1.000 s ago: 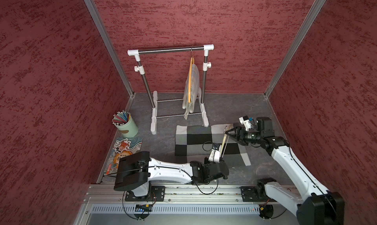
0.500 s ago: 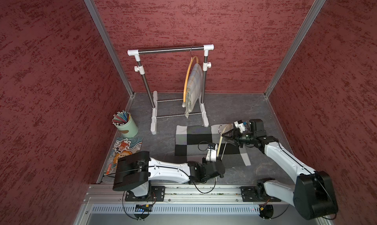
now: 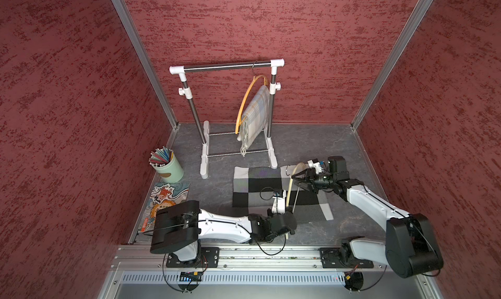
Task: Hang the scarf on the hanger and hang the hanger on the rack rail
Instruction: Pick up the hanger from the clothesline.
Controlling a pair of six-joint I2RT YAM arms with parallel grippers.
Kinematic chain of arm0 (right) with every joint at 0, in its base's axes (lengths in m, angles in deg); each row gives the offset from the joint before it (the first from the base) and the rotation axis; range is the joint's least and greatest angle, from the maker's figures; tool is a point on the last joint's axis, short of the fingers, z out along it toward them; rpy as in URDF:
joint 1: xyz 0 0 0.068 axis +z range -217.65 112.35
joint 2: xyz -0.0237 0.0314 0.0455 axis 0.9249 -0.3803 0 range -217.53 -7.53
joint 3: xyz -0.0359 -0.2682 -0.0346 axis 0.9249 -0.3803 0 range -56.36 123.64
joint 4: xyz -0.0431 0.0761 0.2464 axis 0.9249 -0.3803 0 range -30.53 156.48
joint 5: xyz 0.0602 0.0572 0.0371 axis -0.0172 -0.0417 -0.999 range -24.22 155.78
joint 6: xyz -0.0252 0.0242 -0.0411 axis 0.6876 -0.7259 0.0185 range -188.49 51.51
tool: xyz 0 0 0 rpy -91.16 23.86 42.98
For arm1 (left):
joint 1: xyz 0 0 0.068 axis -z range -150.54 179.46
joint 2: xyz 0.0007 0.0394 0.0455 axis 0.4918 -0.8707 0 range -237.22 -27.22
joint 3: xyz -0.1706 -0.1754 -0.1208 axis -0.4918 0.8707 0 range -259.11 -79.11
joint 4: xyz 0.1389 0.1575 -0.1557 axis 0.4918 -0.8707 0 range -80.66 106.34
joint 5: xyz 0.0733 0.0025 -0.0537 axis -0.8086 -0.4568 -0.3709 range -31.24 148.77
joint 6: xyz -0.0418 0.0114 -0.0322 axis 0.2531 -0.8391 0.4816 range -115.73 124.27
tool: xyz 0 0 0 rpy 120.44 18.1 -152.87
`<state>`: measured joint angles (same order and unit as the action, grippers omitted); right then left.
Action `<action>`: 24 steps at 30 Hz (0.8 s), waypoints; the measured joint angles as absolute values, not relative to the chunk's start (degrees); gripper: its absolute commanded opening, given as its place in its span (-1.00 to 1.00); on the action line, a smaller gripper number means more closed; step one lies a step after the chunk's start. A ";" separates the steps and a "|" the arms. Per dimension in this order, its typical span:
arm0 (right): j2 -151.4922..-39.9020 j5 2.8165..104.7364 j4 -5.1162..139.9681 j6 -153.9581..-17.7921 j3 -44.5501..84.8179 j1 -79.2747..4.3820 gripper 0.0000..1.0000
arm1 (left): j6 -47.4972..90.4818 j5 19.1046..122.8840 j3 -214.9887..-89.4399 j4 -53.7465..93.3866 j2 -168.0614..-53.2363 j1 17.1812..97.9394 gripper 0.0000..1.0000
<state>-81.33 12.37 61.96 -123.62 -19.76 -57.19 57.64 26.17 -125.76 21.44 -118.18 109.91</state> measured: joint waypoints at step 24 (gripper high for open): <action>-82.64 15.69 66.53 -127.25 -20.30 -56.97 -1.00 | 54.79 39.61 -127.62 19.96 -114.68 106.10 0.75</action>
